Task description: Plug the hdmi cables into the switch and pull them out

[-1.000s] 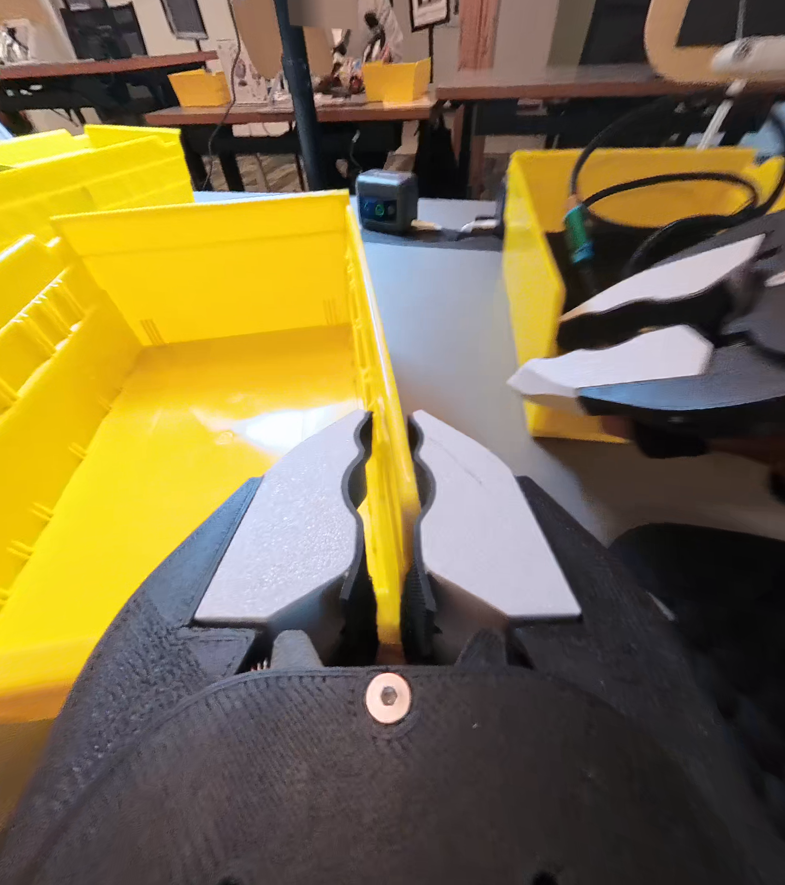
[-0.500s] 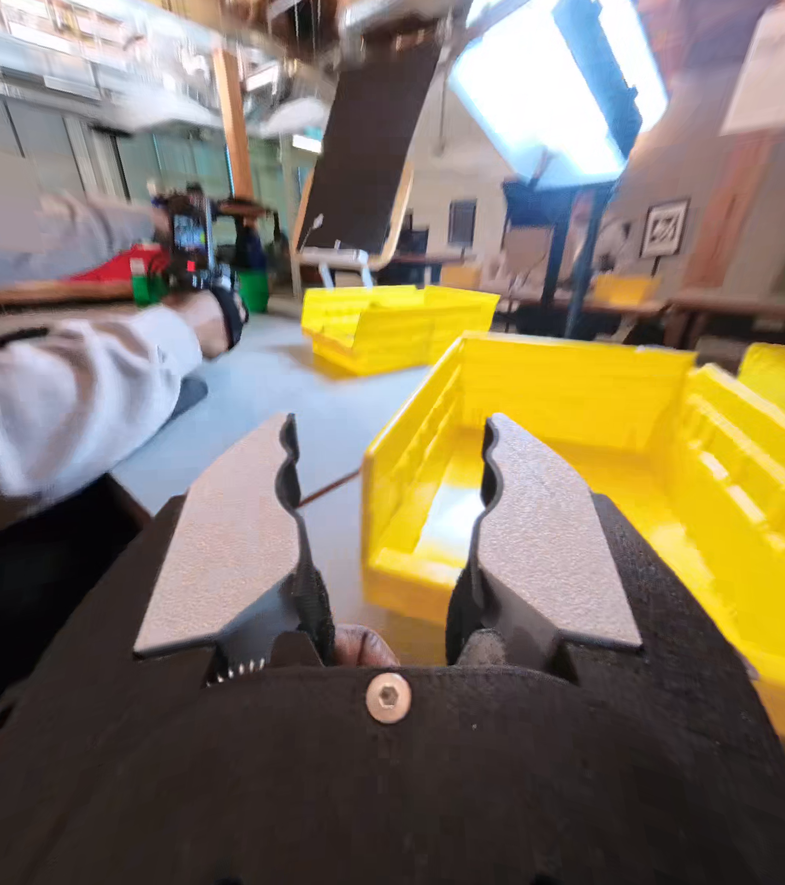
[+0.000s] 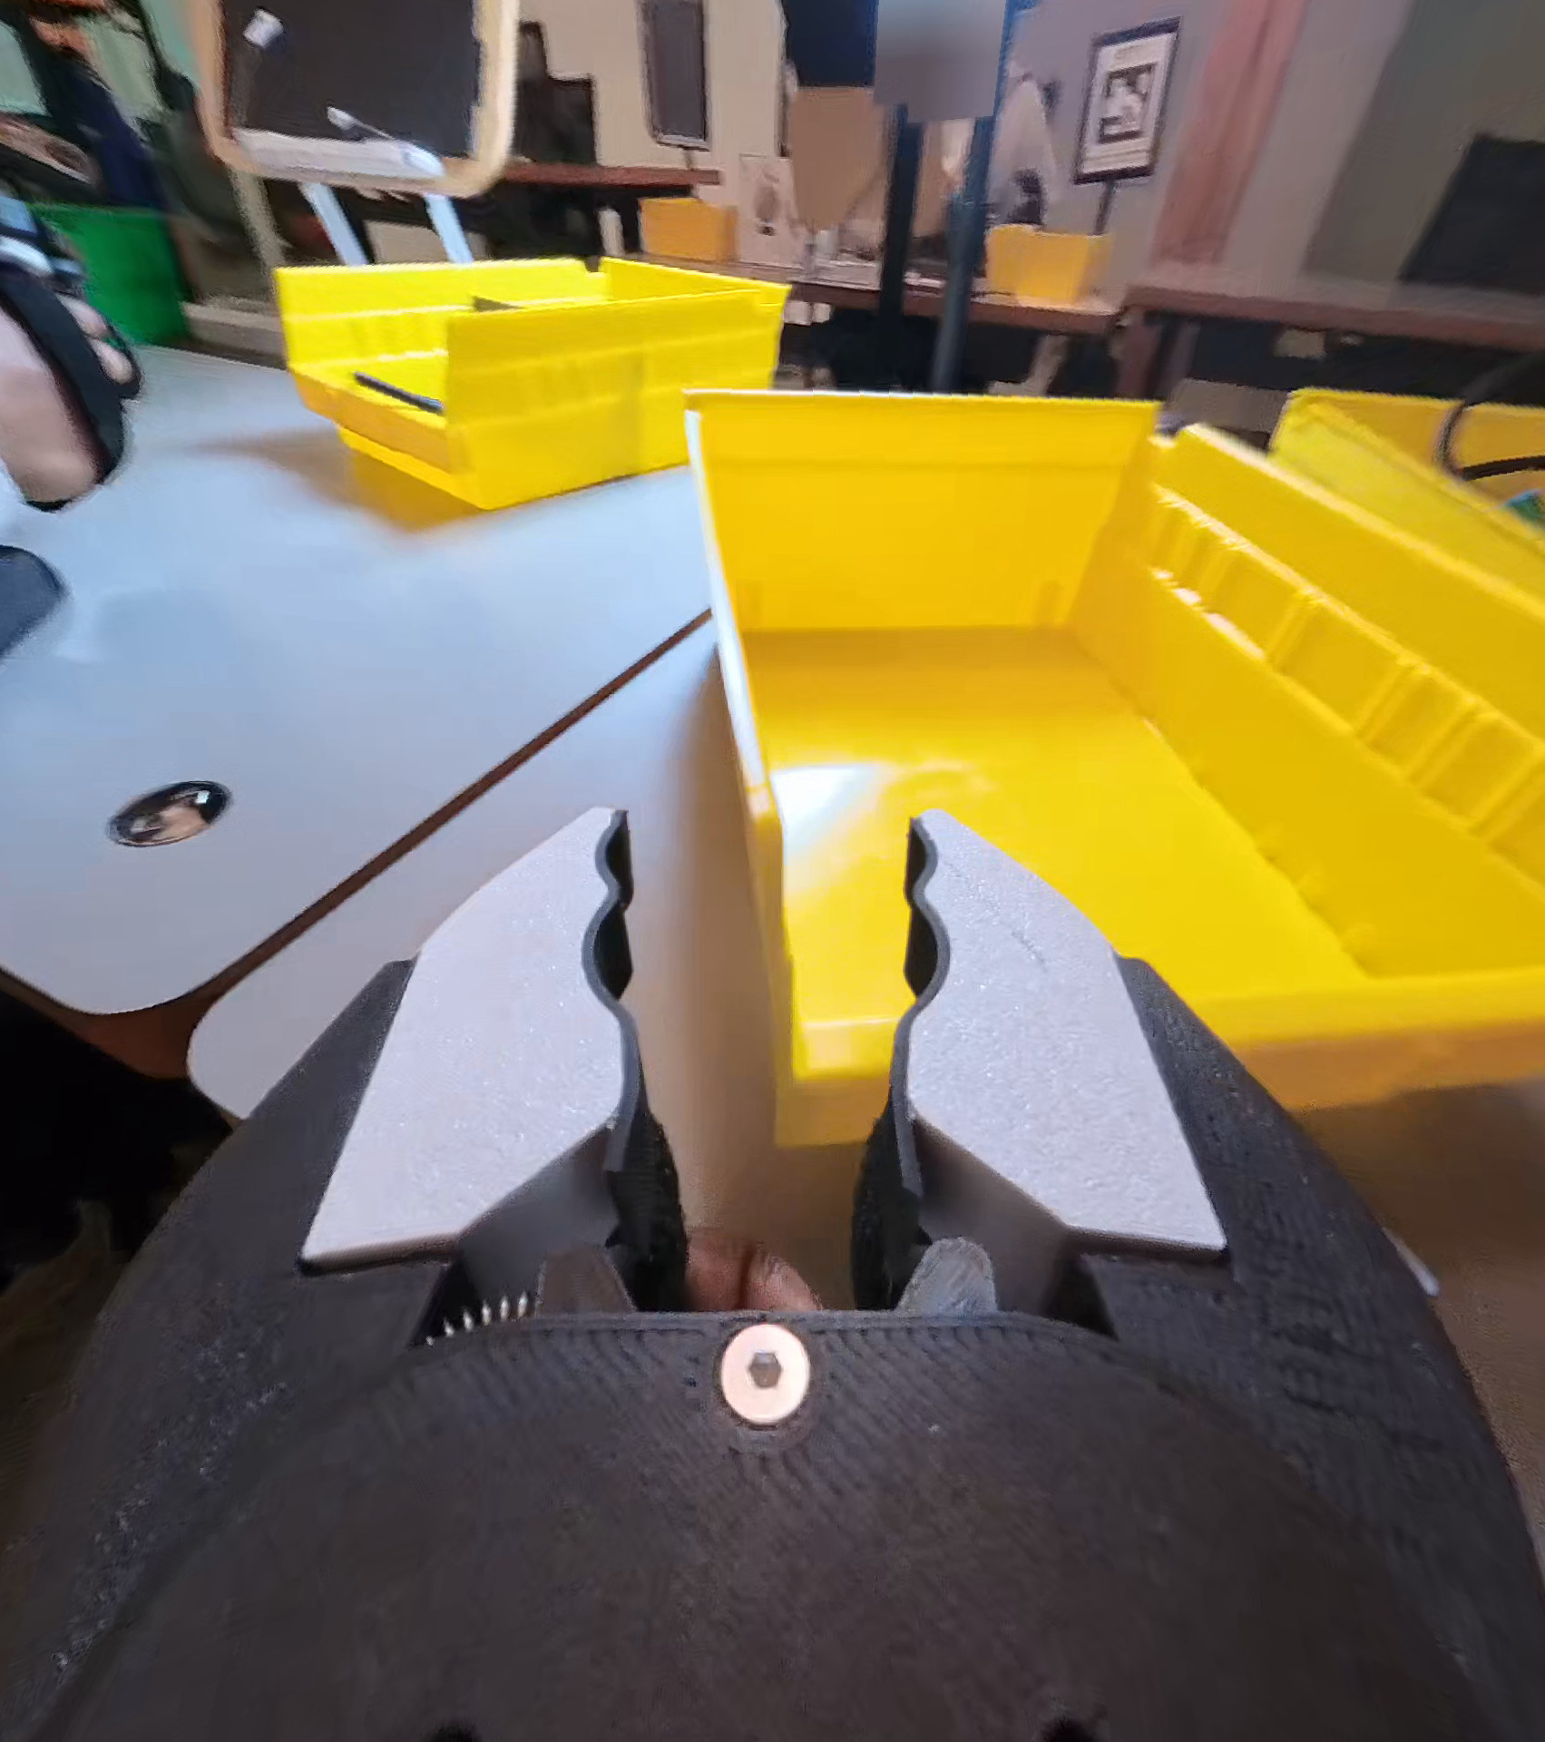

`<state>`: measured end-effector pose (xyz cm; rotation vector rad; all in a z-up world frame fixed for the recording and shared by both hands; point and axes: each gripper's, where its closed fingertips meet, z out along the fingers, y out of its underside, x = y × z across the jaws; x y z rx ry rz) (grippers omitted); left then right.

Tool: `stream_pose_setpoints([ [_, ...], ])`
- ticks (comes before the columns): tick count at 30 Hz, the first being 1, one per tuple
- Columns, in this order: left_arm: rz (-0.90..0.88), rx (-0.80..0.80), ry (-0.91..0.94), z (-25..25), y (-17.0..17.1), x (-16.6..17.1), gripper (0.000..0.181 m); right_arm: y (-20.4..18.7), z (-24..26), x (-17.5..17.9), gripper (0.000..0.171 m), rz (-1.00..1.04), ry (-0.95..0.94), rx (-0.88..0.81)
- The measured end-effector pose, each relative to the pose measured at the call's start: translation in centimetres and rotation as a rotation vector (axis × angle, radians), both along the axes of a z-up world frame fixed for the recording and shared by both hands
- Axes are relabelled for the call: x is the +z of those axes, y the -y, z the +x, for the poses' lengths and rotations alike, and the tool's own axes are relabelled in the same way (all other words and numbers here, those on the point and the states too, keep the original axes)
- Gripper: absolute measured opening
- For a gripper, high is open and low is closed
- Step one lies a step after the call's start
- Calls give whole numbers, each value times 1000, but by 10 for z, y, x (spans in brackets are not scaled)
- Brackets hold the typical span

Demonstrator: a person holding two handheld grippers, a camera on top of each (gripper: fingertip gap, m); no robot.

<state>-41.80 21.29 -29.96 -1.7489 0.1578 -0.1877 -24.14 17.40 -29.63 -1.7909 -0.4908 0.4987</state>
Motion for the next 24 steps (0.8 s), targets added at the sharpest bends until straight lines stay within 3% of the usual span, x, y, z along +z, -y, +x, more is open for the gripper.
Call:
stream_pose_setpoints([
  [2, 22, 17, -60, 0, -9, -12, 52, -2, -1, -10, 52, -56, 17, 14],
  [4, 15, 24, -88, 1, -13, -18, 24, -5, 1, -13, 26, -67, 41, 7],
  [5, 24, 72, -75, -7, -13, -16, 3, -5, 1, -13, 25, -73, 38, 14],
  [8, 109, 37, -38, -5, -4, 1, 3, -3, 3, -9, 21, -25, 99, 36],
  [10, 186, 56, -77, -2, 7, 26, 3, 1, 7, 2, 16, 111, 301, 9],
  [12, 294, 74, -80, 1, 22, 56, 3, 8, 11, 26, 16, 230, 380, -18],
  [16, 565, 66, 36, 21, 63, 123, 5, 39, 31, 98, 15, 412, 362, -55],
  [19, 695, 16, 92, 56, 93, 157, 6, 73, 65, 140, 15, 509, 445, -132],
  [24, 721, -257, 119, 164, 128, 174, 10, 142, 160, 160, 15, 502, 515, -297],
])
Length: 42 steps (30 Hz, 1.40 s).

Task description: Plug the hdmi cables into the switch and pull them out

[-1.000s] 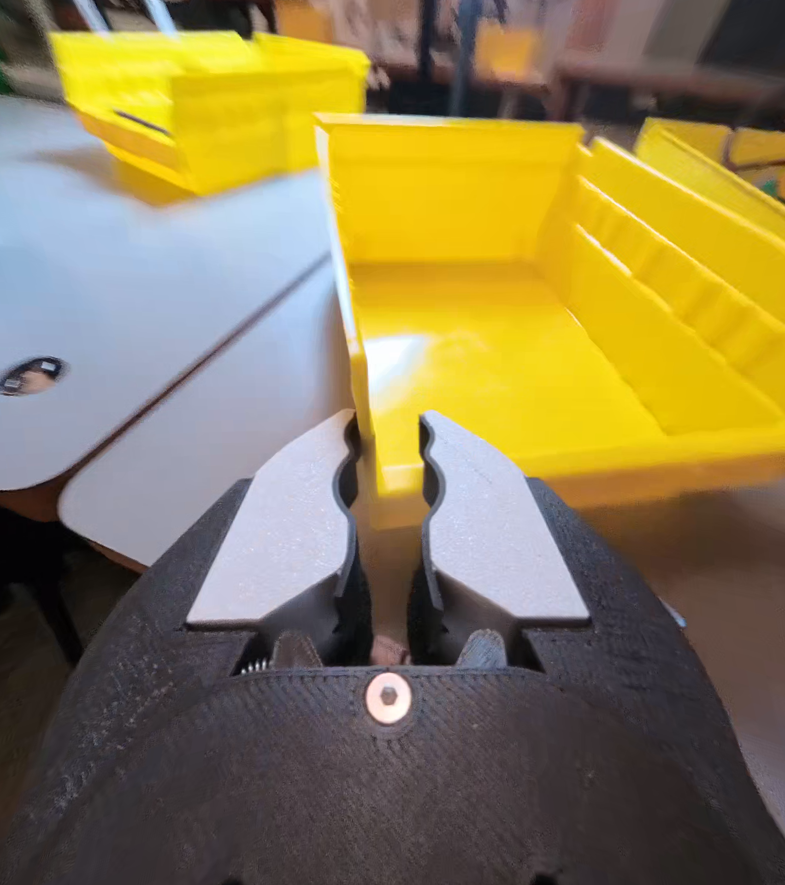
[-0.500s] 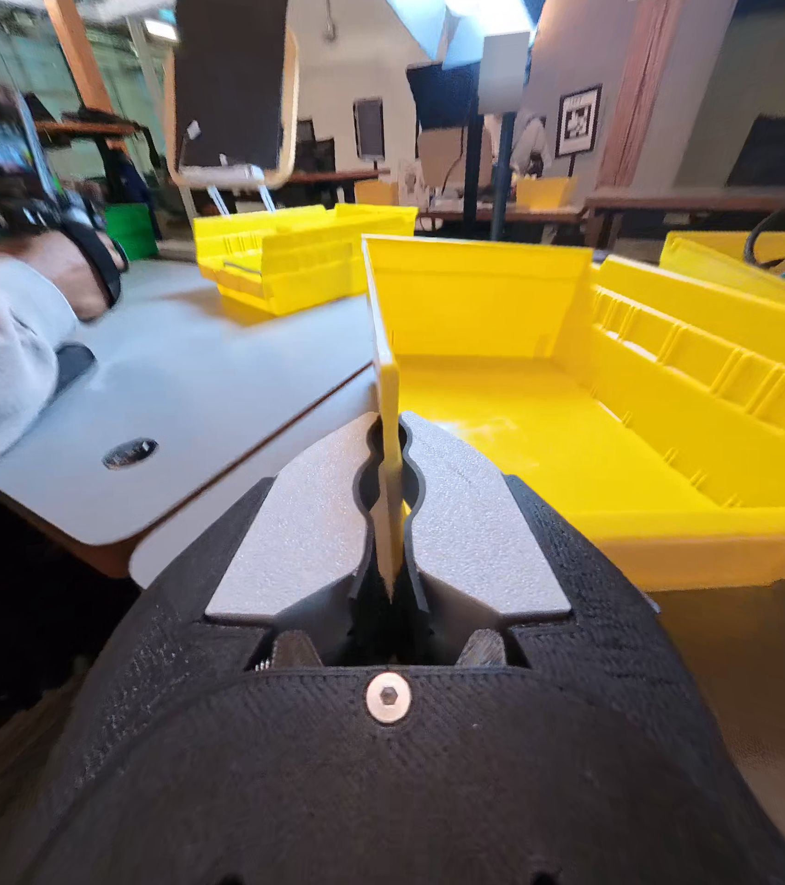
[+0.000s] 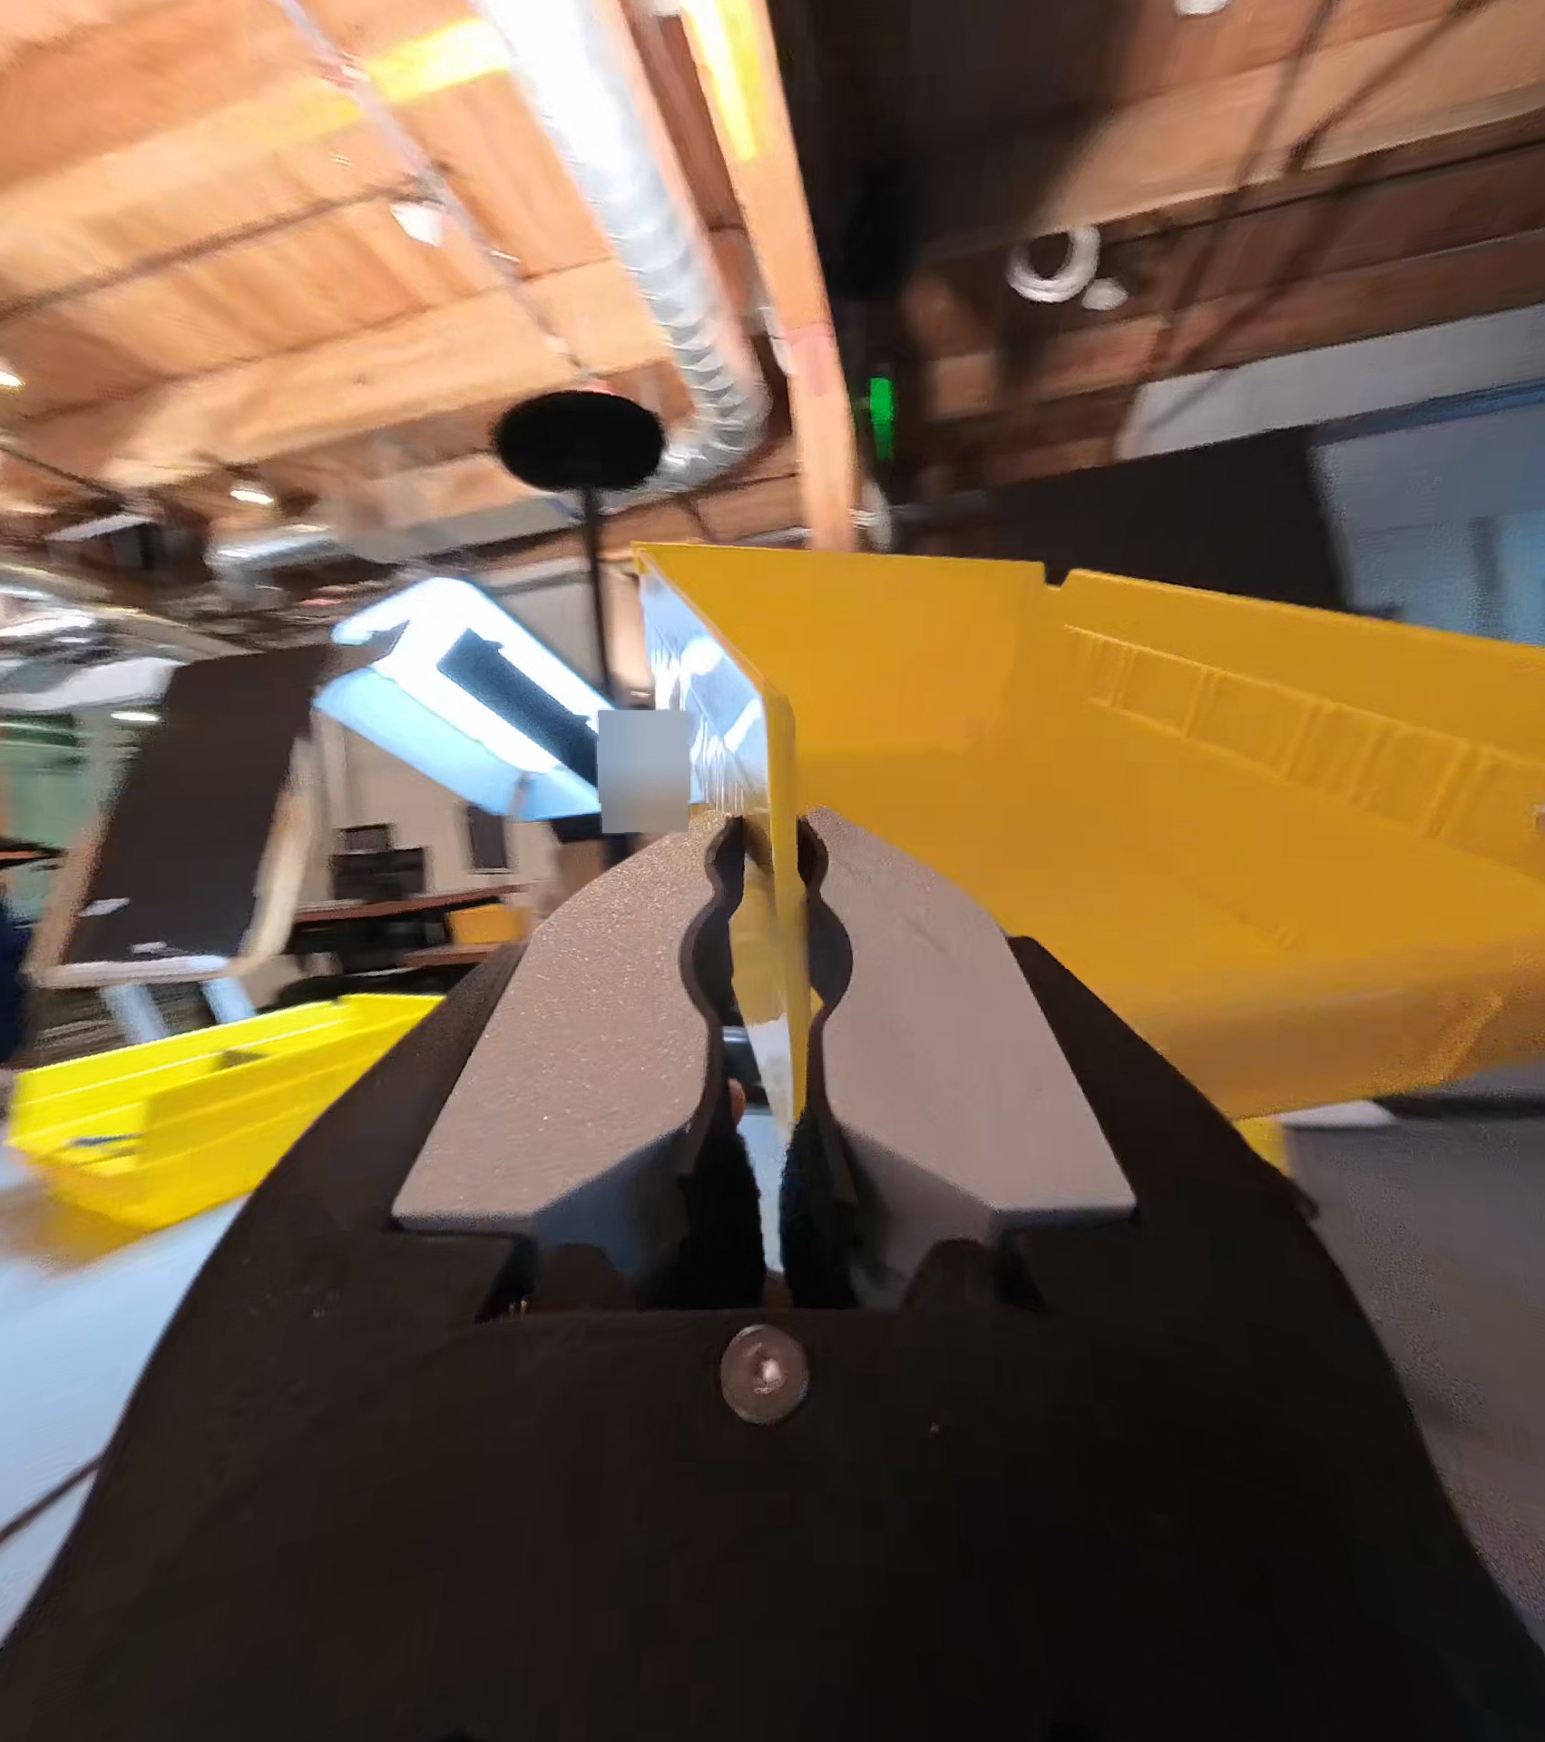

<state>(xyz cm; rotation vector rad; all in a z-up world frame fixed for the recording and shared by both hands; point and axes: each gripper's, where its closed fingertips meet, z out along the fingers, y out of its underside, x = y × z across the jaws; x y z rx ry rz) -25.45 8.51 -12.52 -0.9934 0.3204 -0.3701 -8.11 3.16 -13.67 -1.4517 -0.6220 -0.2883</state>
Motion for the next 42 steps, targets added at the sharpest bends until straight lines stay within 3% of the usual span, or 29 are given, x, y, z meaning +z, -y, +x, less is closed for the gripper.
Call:
stream_pose_setpoints([
  [6, -73, -363, -136, 168, 39, -26, 13, 85, 142, -38, 14, -34, -119, -303],
  [10, -116, -501, -255, 264, 61, -49, 14, 126, 223, -74, 13, -68, -202, -488],
  [15, -168, -581, -336, 340, 74, -79, 14, 154, 285, -109, 13, -103, -214, -618],
  [20, -299, -649, -466, 384, 71, -136, 14, 164, 320, -140, 10, -176, -212, -736],
  [24, -347, -701, -536, 395, 73, -163, 18, 167, 331, -154, 9, -192, -192, -816],
  [27, -440, -769, -659, 398, 81, -181, 24, 171, 340, -165, 10, -199, -279, -834],
  [29, -427, -769, -649, 395, 80, -173, 35, 176, 343, -172, 12, -233, -314, -839],
  [32, -295, -674, -637, 373, 75, -145, 48, 185, 343, -159, 50, -146, -330, -819],
  [34, -167, -606, -620, 347, 76, -121, 52, 189, 332, -143, 79, -67, -227, -755],
  [36, -66, -535, -632, 313, 73, -103, 57, 190, 315, -132, 91, -40, -77, -704],
  [40, -9, -405, -839, 243, 41, -109, 82, 173, 276, -134, 99, -186, 162, -561],
  [42, -41, -382, -942, 214, 15, -126, 84, 158, 258, -147, 97, -294, 277, -478],
])
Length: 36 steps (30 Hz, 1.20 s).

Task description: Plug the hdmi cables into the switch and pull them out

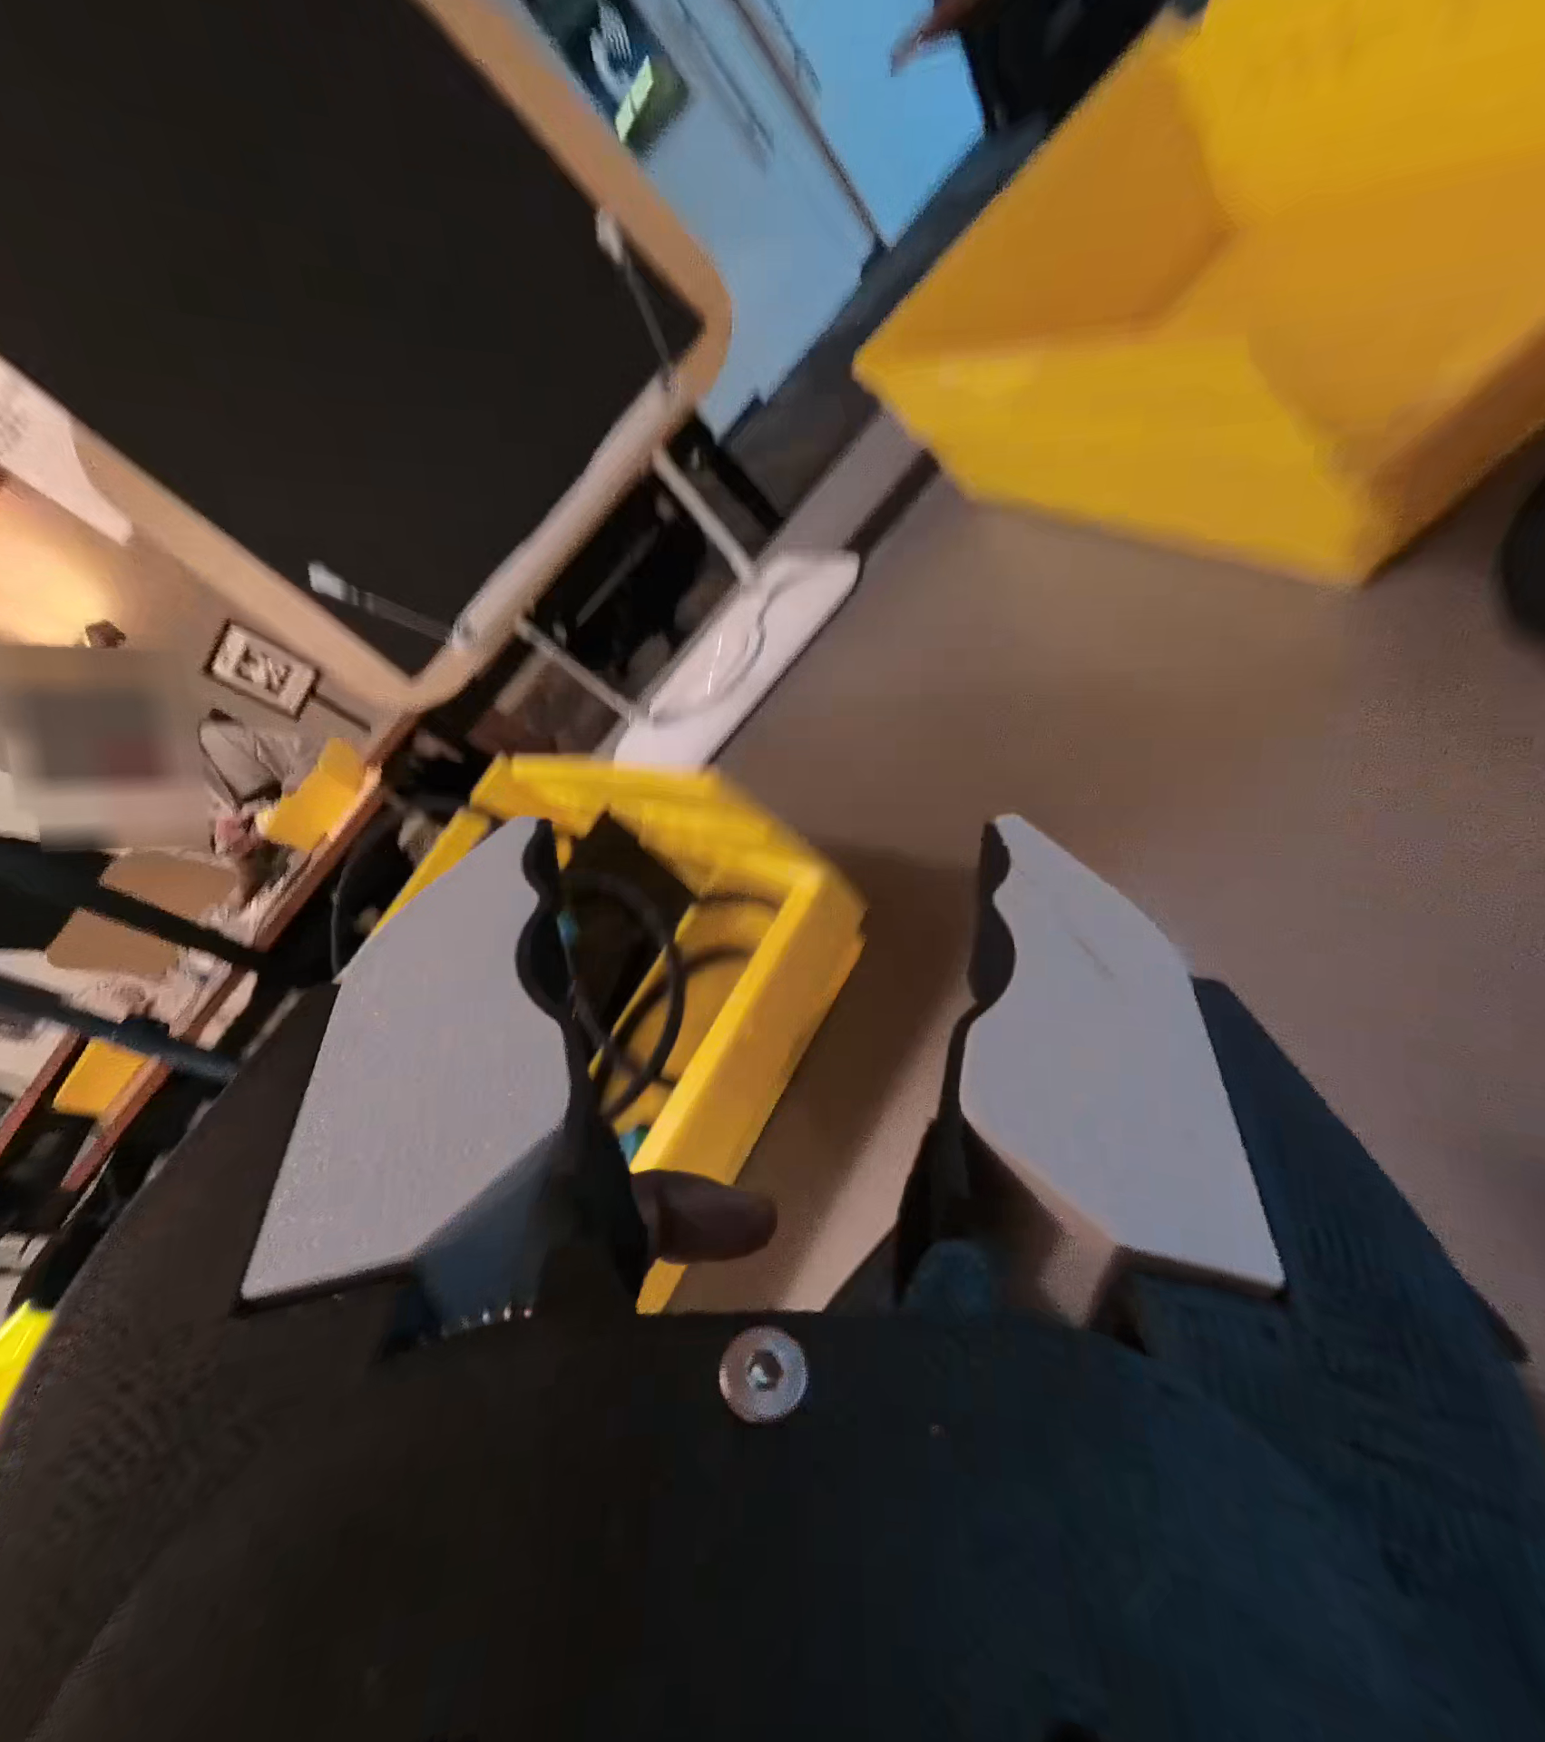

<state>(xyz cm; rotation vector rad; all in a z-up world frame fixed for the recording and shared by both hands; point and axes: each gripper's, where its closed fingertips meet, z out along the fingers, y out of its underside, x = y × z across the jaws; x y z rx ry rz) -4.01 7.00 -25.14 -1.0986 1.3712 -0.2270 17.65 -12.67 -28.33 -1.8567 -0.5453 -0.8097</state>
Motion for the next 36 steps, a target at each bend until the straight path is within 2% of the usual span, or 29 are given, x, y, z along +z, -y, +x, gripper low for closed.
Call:
stream_pose_setpoints([
  [2, -26, 62, -99, -23, -34, -23, 84, -9, -3, -19, 89, -152, 88, 0],
  [5, -101, 87, -272, -44, -70, -63, 73, -12, 9, -43, 79, -333, 214, -57],
  [9, -55, 122, -379, -45, -102, -85, 57, -16, 13, -63, 68, -457, 265, -40],
  [12, 11, 152, -453, -42, -118, -94, 44, -17, 22, -77, 58, -557, 313, -58],
  [13, -3, 146, -481, -41, -120, -102, 35, -18, 26, -81, 44, -574, 336, -69],
  [14, 11, 138, -475, -41, -122, -102, 35, -21, 30, -77, 33, -539, 362, -97],
  [20, -7, 249, -469, -92, -145, -100, 36, 2, 61, -77, 34, -532, 325, -230],
  [24, 3, 280, -474, -137, -149, -100, 36, 29, 83, -78, 34, -543, 308, -293],
  [29, 55, 225, -499, -190, -141, -99, 35, 69, 108, -78, 34, -540, 321, -301],
  [32, 94, 157, -532, -225, -136, -99, 35, 96, 117, -78, 33, -514, 317, -244],
  [36, 106, 41, -477, -260, -119, -98, 34, 131, 104, -78, 34, -439, 223, -92],
])
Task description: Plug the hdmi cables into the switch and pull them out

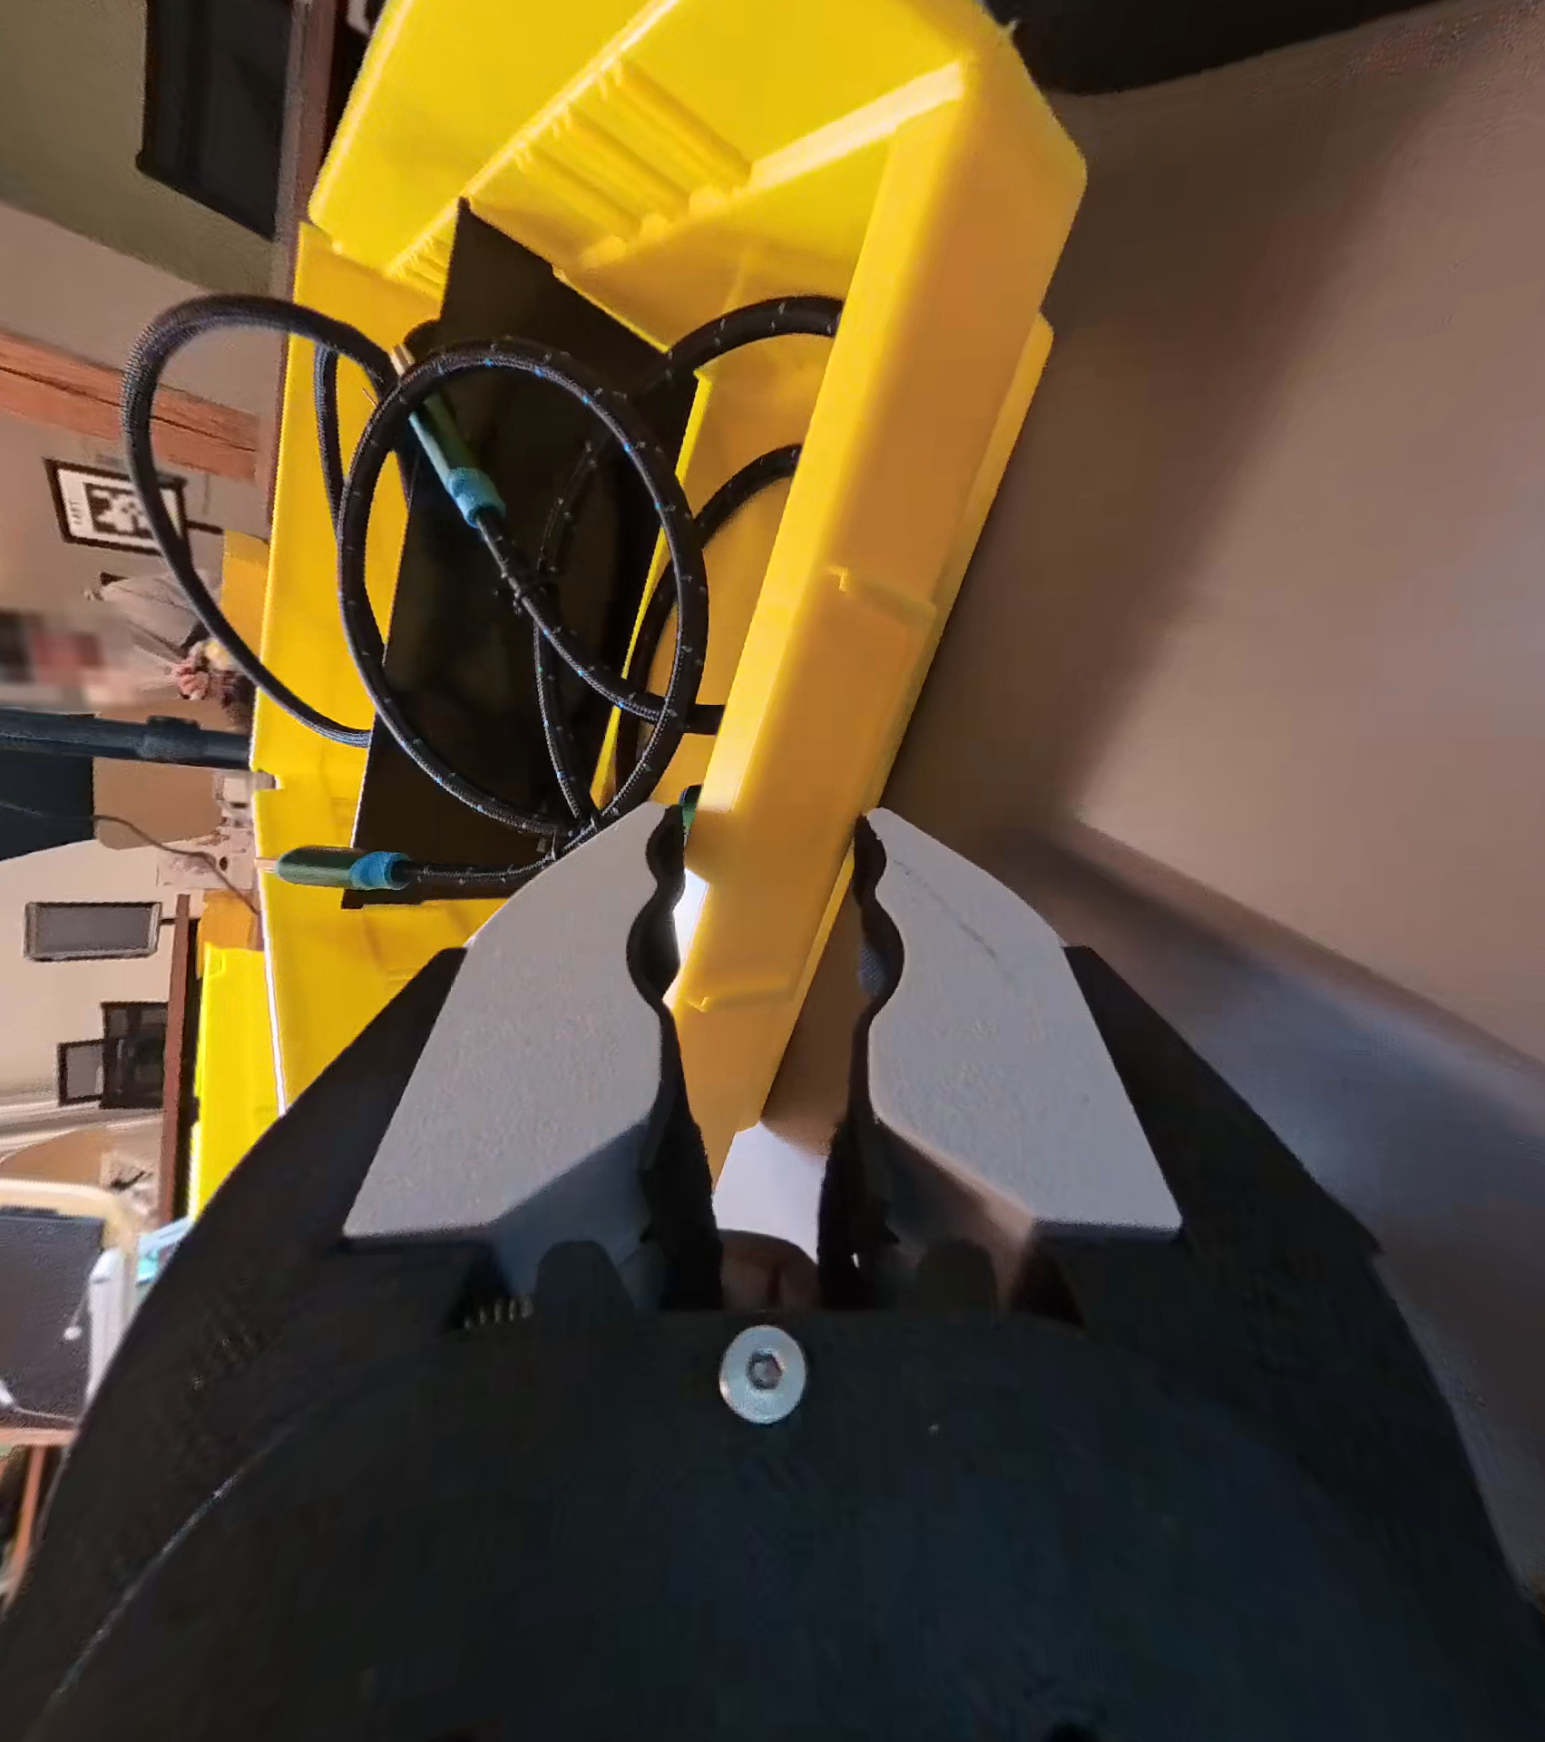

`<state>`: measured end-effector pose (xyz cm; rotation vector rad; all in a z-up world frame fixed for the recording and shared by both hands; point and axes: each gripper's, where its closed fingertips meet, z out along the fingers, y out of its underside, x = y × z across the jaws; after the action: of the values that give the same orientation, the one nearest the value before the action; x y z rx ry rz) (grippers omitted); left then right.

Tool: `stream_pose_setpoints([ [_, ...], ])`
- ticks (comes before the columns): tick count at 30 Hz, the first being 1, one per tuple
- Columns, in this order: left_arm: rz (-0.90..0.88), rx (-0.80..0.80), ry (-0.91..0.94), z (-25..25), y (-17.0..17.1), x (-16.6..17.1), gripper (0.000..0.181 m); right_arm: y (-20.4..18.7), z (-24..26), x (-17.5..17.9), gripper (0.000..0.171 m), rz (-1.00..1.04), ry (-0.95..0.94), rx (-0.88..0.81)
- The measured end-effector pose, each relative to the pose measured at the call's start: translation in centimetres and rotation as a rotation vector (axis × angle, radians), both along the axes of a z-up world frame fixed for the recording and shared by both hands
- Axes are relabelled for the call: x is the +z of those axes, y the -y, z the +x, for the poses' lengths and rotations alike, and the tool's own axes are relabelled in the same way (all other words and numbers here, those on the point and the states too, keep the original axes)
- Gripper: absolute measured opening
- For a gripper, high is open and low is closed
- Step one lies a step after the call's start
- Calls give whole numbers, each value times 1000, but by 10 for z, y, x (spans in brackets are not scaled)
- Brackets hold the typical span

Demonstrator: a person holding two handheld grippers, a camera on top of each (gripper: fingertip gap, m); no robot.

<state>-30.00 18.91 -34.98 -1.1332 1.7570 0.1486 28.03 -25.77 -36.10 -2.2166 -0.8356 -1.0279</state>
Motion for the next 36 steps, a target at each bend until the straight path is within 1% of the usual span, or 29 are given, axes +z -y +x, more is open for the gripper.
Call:
stream_pose_setpoints([
  [3, -27, -1, -15, -25, 17, 0, 34, 35, -19, 0, 35, 31, -240, 11],
  [6, -98, 12, -41, -44, 32, -1, 35, 65, -33, 1, 35, 42, -414, -17],
  [10, -228, 3, -25, -52, 52, 0, 35, 87, -47, 4, 35, 88, -581, -18],
  [13, -318, 17, -15, -52, 61, 0, 39, 95, -51, 7, 38, 109, -688, -58],
  [14, -334, 31, -11, -52, 62, 3, 43, 93, -54, 14, 44, 154, -742, -55],
  [17, -415, 12, 87, -43, 76, 25, 60, 82, -65, 44, 77, 324, -845, -7],
  [19, -423, -42, 218, -33, 86, 53, 64, 78, -68, 64, 90, 398, -806, 20],
  [21, -368, -74, 449, -17, 85, 96, 65, 71, -69, 84, 98, 462, -715, 52],
  [23, -312, -8, 628, -10, 72, 130, 67, 60, -74, 100, 108, 498, -636, 80],
  [25, -289, 103, 755, -4, 57, 149, 67, 48, -80, 111, 121, 511, -568, 101],
  [26, -316, 141, 775, 1, 53, 150, 67, 43, -84, 114, 125, 502, -537, 105],
  [28, -366, 215, 764, 12, 46, 141, 67, 33, -94, 115, 127, 461, -499, 132],
  [30, -389, 324, 682, 15, 34, 121, 66, 25, -103, 116, 126, 432, -489, 157],
  [32, -430, 391, 588, 17, 28, 98, 64, 19, -110, 115, 125, 408, -480, 175],
  [34, -486, 447, 504, 16, 23, 75, 56, 16, -114, 114, 124, 388, -472, 184],
  [36, -466, 524, 420, 8, 14, 56, 49, 13, -115, 113, 123, 377, -469, 183],
])
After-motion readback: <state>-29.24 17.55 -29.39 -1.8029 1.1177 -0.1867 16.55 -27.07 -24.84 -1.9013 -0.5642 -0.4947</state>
